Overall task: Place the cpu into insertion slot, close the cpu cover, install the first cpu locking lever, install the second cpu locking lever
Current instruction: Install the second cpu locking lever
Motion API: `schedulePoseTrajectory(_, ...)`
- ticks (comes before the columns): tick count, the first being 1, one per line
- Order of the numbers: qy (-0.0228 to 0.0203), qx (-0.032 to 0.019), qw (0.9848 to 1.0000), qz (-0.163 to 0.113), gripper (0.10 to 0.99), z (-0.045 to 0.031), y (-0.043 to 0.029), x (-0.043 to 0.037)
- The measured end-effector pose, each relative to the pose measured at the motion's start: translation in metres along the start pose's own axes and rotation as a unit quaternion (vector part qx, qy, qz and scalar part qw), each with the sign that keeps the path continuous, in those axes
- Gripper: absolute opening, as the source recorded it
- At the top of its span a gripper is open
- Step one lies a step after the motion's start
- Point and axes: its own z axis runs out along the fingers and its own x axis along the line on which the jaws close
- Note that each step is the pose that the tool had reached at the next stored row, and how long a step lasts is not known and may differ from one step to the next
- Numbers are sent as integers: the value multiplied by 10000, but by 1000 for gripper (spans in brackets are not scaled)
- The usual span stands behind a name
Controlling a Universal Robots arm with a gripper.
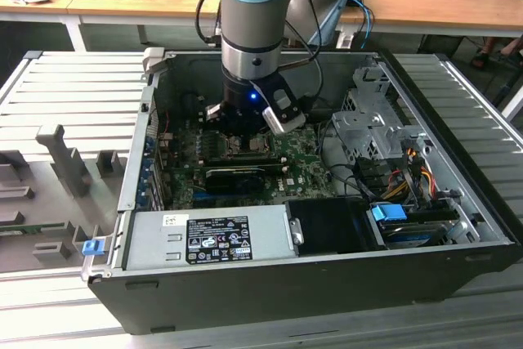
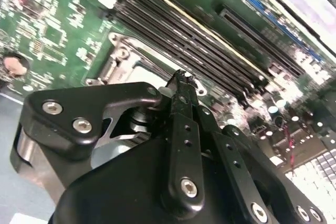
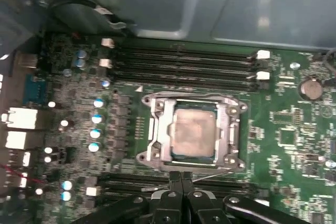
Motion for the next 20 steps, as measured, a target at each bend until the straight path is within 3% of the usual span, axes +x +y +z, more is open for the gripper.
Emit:
schedulePoseTrajectory(3, -1, -1, 10000, -4, 106, 35, 6, 141)
schedulePoseTrajectory(7, 0, -9, 10000, -13, 106, 129, -5, 154)
schedulePoseTrajectory(9, -6, -79, 10000, -14, 106, 136, -17, 169)
schedulePoseTrajectory(10, -11, -156, 9999, -14, 106, 134, -36, 179)
schedulePoseTrajectory(17, -17, -228, 9997, -11, 106, 127, -91, 196)
schedulePoseTrajectory(19, -22, -289, 9996, -11, 106, 124, -116, 203)
schedulePoseTrajectory(20, -27, -363, 9993, -10, 106, 121, -140, 214)
